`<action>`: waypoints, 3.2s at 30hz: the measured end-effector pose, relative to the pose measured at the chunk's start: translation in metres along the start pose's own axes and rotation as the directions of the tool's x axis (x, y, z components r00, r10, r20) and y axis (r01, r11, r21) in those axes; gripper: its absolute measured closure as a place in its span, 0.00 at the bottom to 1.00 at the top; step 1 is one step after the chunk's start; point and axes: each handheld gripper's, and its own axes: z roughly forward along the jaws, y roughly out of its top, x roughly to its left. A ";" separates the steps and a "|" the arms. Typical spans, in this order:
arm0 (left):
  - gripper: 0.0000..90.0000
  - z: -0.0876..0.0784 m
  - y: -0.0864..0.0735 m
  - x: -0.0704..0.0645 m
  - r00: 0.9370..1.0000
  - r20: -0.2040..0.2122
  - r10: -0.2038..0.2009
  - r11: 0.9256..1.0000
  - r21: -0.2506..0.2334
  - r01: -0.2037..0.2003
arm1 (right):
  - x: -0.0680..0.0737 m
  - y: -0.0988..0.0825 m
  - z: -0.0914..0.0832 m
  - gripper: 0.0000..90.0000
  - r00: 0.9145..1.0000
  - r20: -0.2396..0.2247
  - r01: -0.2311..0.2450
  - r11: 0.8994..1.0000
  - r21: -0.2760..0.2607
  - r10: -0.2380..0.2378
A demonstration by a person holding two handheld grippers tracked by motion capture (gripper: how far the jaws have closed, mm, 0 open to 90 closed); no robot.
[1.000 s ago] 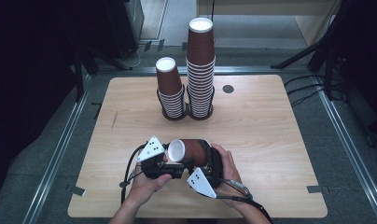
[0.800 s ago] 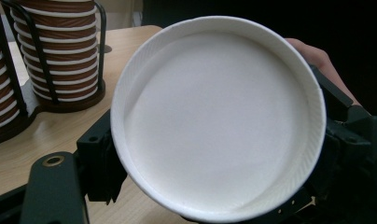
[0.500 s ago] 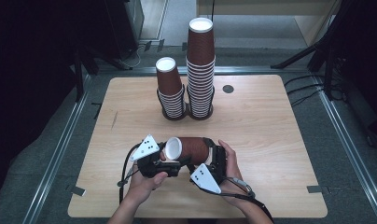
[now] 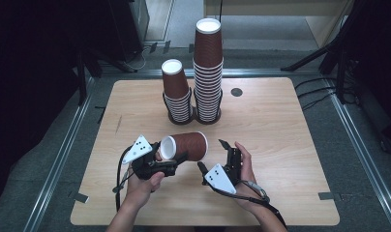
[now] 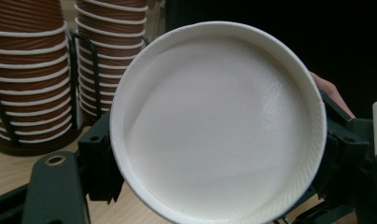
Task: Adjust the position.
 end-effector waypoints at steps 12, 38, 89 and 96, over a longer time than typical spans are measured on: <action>0.23 0.004 -0.008 0.003 1.000 -0.024 0.002 1.000 0.005 -0.002 | -0.010 -0.011 -0.001 0.03 0.983 -0.010 -0.184 0.982 0.044 0.185; 0.23 0.005 -0.015 0.013 0.998 -0.061 -0.035 0.999 -0.015 0.034 | -0.012 0.011 -0.017 0.10 0.786 0.148 -0.618 0.757 0.212 0.600; 0.23 0.011 -0.018 0.005 0.997 -0.072 -0.029 0.999 -0.042 0.026 | -0.009 0.025 -0.002 0.08 -0.404 0.032 -0.895 -0.402 0.193 0.914; 0.23 0.011 -0.018 0.005 0.997 -0.073 -0.028 0.999 -0.045 0.025 | -0.010 0.028 -0.001 0.08 -0.415 0.027 -0.892 -0.413 0.183 0.909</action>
